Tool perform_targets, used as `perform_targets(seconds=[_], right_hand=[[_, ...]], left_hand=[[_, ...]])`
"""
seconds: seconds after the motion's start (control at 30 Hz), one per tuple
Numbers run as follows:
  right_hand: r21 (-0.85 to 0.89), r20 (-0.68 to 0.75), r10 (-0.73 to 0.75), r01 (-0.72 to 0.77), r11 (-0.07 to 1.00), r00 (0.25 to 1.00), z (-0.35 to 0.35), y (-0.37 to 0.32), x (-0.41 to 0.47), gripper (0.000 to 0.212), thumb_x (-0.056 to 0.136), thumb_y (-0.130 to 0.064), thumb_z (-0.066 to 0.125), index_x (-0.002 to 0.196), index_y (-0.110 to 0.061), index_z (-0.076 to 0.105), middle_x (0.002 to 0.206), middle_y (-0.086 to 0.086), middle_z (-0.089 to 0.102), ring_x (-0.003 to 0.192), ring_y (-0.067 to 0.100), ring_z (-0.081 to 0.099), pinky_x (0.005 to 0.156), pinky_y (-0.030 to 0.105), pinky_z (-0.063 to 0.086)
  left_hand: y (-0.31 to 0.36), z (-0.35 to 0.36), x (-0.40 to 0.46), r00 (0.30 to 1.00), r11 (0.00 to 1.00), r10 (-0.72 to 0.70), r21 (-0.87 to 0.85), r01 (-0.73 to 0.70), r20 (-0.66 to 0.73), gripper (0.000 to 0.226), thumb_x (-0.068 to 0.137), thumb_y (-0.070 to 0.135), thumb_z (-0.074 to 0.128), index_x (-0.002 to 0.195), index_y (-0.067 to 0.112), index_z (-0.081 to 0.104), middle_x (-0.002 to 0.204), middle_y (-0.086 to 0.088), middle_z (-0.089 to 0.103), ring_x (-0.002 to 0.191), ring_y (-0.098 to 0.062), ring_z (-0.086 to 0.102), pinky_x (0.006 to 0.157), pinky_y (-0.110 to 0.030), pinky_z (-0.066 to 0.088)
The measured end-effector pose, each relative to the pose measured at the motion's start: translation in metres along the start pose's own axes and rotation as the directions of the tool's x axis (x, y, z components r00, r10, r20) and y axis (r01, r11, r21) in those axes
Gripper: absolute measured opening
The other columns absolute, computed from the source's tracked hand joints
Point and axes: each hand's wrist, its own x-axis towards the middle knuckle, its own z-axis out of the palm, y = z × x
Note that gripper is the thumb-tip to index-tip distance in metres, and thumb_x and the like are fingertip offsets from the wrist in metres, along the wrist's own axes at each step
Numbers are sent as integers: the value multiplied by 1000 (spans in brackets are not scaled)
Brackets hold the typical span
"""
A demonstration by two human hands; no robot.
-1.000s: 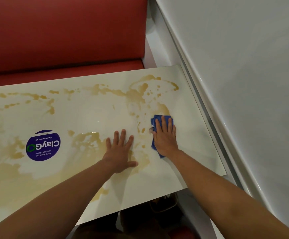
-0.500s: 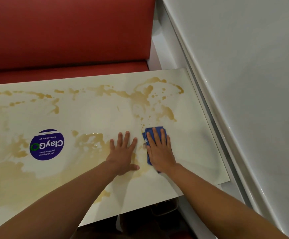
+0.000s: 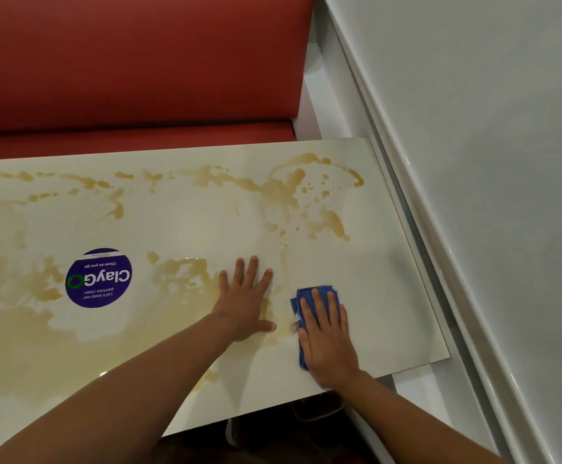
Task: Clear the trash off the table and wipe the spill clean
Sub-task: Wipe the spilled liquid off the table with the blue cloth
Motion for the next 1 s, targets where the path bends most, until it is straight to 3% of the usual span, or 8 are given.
perform_targets(seconds=[0.13,0.27,0.4,0.47,0.6,0.73,0.9,1.0], right_hand=[[9,0,56,-56,998,998,-13,4,43,61,108,-41,29,164,-21,15,172,5,3,158,32,-5,125,54,11],[49,-2,251,-250,967,968,-27,5,97,63,105,-43,19,162,-16,23,170,12,12,157,39,4,123,58,19],[78,-31,308,-305,949,951,-18,-7,88,67,104,-45,10,163,-15,14,170,13,2,157,40,0,125,58,14],[65,-55,272,-268,961,961,-5,-16,51,64,106,-44,15,163,-15,12,170,14,2,157,39,0,125,56,13],[70,-67,166,-162,984,984,17,-21,-15,61,108,-43,26,162,-16,21,170,11,11,157,36,3,121,55,16],[40,-54,189,-187,982,981,12,-8,-3,65,107,-48,28,163,-17,19,171,9,6,157,36,1,123,53,16],[80,-95,432,-425,901,897,-13,5,59,67,105,-47,29,159,-7,29,167,20,19,154,46,13,122,60,21],[74,-101,463,-458,886,880,-22,16,90,68,105,-48,27,159,-7,29,167,20,21,153,47,16,121,61,23]], left_hand=[[2,0,1,1000,1000,-4,13,4,-1,118,85,79,52,158,23,-23,159,-15,-39,148,-42,-31,121,-64,-2],[0,0,1,1000,1000,0,16,0,-5,119,83,81,51,158,23,-23,160,-15,-37,148,-43,-30,121,-65,1],[-2,2,-2,999,1000,14,-4,-14,-35,113,86,79,49,160,24,-17,163,-13,-31,151,-41,-25,123,-62,3],[-6,-1,-1,996,999,17,-37,-20,-86,102,91,74,45,162,23,-7,167,-12,-21,154,-38,-17,124,-58,6],[-20,-11,9,954,989,14,-138,-58,-300,75,96,61,48,156,20,28,165,-10,23,152,-32,18,123,-48,18],[-38,-27,39,913,982,-110,-183,39,-393,67,98,54,49,151,14,37,162,-16,25,150,-39,17,121,-54,18],[-55,-47,76,861,917,-368,-290,273,-351,76,100,55,42,155,6,22,165,-20,12,152,-43,8,121,-60,11],[-52,-52,91,831,853,-480,-374,365,-282,81,100,56,37,155,0,16,165,-23,6,151,-46,3,119,-65,8]])
